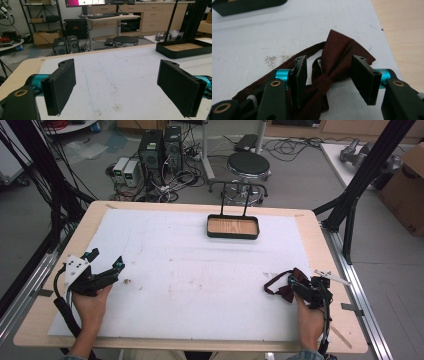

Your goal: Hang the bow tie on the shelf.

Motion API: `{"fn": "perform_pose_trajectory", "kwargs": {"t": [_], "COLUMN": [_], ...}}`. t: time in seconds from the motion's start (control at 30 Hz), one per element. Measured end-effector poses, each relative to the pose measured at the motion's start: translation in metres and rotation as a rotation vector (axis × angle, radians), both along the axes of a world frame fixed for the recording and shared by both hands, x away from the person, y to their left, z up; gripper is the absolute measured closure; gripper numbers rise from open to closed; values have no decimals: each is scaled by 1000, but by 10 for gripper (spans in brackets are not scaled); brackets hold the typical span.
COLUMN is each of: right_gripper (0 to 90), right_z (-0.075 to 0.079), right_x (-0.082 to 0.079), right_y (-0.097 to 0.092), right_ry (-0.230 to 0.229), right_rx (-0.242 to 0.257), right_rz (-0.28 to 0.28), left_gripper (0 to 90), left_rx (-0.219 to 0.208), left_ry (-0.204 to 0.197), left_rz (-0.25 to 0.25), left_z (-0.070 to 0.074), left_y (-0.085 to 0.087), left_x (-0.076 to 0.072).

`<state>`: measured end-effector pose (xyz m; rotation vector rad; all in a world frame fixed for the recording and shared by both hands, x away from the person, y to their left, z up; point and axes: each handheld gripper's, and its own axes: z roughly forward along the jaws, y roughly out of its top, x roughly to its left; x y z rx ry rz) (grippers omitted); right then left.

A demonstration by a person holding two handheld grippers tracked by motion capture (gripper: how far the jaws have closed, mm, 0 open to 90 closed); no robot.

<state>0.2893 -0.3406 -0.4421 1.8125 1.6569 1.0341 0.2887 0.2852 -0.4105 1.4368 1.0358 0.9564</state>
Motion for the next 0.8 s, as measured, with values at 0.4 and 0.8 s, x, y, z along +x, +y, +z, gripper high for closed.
{"fn": "perform_pose_trajectory", "kwargs": {"t": [0.4, 0.8], "right_gripper": [749, 774], "right_z": [-1, 17], "right_x": [2, -6], "right_y": [0, 2], "right_ry": [23, -107], "right_rx": [16, 16], "right_rz": [5, 57], "left_gripper": [157, 158], "left_rx": [2, 4], "left_ry": [1, -2], "left_rz": [-2, -4], "left_z": [0, 0], "left_y": [-1, -2], "left_x": [0, 0]}}
